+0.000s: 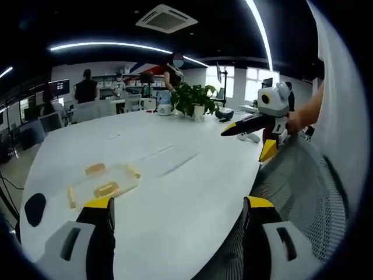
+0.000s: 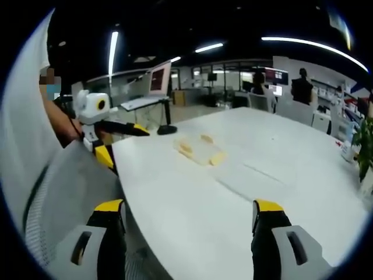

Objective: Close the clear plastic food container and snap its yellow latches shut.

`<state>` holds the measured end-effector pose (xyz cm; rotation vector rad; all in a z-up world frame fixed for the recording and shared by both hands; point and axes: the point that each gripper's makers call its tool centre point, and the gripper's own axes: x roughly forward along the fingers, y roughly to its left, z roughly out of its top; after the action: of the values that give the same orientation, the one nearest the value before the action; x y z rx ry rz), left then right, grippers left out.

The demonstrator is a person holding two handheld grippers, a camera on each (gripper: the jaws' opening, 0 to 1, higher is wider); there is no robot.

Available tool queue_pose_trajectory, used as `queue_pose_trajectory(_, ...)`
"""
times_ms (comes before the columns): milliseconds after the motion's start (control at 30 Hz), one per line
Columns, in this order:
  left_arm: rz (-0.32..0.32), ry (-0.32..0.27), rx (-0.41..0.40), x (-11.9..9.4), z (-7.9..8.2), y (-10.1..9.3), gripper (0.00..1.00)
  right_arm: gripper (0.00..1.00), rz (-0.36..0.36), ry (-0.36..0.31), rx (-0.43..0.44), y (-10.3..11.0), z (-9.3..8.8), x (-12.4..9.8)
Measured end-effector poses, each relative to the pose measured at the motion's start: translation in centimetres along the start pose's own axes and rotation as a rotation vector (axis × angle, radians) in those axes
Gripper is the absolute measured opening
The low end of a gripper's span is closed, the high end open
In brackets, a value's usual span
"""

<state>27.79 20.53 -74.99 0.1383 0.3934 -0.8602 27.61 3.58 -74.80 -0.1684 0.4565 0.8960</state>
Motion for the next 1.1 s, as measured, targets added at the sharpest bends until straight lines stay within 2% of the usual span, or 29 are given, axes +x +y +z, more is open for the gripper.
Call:
queue_pose_trajectory(233,-0.011,0.015,0.025,0.2,0.0,0.5,0.92,0.9,0.005,0.0,-0.016,-0.2,0.6,0.3)
queue_pose_trajectory(567,-0.009,0.023,0.011,0.4,-0.2,1.1,0.92,0.89,0.013,0.011,-0.001,-0.4,0.3,1.1)
queue_pose_trajectory(1100,-0.011,0.03,0.019,1.0,0.1,2.2,0.91,0.89,0.029,0.012,-0.008,-1.0,1.0,2.3)
